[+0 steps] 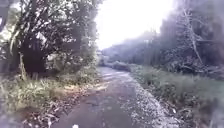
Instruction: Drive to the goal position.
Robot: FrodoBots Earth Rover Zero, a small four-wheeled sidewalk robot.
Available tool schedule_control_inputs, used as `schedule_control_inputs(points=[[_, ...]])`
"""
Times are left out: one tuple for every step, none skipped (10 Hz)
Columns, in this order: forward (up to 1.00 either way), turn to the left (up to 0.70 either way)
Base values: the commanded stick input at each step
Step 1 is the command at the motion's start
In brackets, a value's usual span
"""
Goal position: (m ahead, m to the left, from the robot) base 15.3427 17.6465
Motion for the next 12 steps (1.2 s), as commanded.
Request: schedule_control_inputs(points=[[0.85,-0.21],[0.85,-0.29],[0.85,-0.28],[0.85,-0.13],[0.85,0.0],[0.85,0.0],[0.85,0.0],[0.85,0.0],[0.85,0.0],[0.85,0.0],[0.85,0.0],[0.85,0.0]])
